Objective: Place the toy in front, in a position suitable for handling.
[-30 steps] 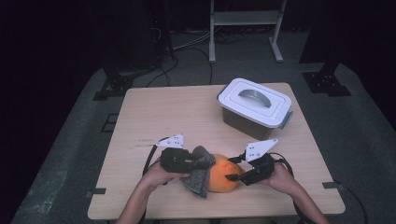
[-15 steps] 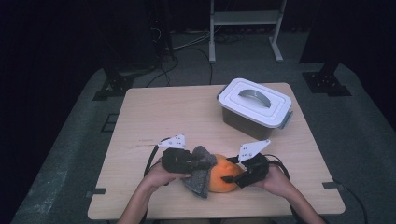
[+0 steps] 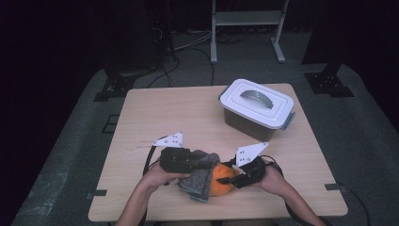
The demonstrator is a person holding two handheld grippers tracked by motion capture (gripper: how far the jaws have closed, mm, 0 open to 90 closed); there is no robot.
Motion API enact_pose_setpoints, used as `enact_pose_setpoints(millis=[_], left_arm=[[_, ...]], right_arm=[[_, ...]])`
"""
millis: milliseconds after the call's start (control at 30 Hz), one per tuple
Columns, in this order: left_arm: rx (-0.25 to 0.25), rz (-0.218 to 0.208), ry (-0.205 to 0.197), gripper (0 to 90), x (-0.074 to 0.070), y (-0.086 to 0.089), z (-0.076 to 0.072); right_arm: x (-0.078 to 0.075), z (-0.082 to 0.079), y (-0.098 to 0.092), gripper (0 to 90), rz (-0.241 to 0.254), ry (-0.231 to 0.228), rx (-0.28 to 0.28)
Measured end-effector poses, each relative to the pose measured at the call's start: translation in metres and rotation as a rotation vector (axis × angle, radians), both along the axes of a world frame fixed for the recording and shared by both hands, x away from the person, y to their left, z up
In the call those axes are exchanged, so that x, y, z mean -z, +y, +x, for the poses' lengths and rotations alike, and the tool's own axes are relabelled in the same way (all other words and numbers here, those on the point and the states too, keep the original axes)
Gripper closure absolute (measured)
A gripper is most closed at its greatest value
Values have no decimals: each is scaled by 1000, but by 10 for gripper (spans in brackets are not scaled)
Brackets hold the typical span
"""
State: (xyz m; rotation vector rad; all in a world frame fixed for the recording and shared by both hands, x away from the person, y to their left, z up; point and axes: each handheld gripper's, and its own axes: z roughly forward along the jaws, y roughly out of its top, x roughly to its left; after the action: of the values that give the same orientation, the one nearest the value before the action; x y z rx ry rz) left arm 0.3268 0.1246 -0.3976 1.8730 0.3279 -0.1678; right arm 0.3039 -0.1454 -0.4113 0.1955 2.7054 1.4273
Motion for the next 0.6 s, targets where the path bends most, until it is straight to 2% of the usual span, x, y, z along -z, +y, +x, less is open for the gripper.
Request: enact_pose_setpoints(millis=[100, 333, 433, 600], left_arm=[[-8, 23, 5, 706, 5, 0, 1], [-55, 92, 8, 703, 15, 12, 7], [-56, 82, 23, 703, 19, 14, 9], [-43, 76, 9, 703, 14, 8, 6]], right_arm=[[1, 2, -3, 482, -15, -7, 2], [6, 7, -23, 461, -9, 23, 17], [8, 9, -30, 453, 3, 48, 29], [10, 8, -28, 453, 2, 41, 20]])
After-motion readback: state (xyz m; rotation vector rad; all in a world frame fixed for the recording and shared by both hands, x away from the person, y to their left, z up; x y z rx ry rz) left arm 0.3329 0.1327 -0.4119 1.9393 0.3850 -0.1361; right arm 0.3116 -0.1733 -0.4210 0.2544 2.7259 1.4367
